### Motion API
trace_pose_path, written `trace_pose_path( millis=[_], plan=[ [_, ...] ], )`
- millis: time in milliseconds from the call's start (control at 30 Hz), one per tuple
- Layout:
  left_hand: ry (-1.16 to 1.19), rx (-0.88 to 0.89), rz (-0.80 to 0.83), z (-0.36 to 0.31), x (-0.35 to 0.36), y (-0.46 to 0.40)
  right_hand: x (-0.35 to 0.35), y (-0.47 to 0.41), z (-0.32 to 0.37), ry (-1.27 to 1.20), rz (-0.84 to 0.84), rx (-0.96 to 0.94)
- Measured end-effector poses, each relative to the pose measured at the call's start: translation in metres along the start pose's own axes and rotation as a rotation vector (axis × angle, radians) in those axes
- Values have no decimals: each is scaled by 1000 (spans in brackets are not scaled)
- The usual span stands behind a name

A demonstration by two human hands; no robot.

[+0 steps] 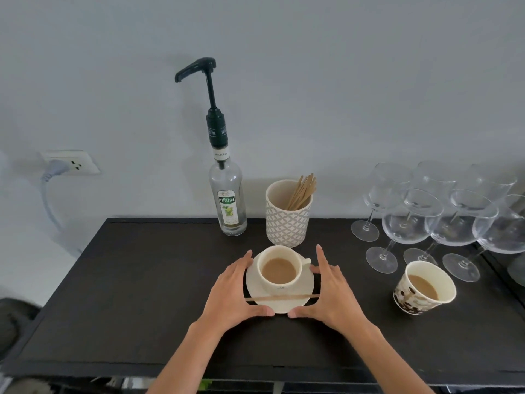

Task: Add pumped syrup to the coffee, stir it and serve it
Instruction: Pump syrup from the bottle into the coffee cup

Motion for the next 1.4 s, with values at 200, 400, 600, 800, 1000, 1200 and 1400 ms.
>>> trace_pose_path(
  millis=[200, 400, 600, 800, 1000, 1200, 1400],
  plan=[
    [23, -79, 3, 28, -19, 7, 20, -19, 18, 10, 0, -26],
    [25, -75, -13, 62, -46, 6, 38, -43, 48, 14, -8, -5],
    [18, -64, -8, 90, -73, -1, 53, -68, 71, 0, -39, 18],
    [5, -60, 29, 97, -83, -5, 56, -72, 82, 22, -70, 31],
    [-19, -20, 34, 94, -84, -5, 59, -69, 83, 63, -80, 27],
    [153, 49, -35, 72, -88, -6, 52, -57, 81, -36, -69, 16],
    [328, 20, -120, 63, -71, -16, 38, -35, 87, 39, -100, -65]
  ],
)
Point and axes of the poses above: each hand's wrist, its own y-axis away from the middle knuckle, its own x-axis out of the palm, z = x × y, the point moved 4 cm from there along -y, towards the middle knuckle, and after that the axes turned 15 degrees about z, right-handed, at the moved point
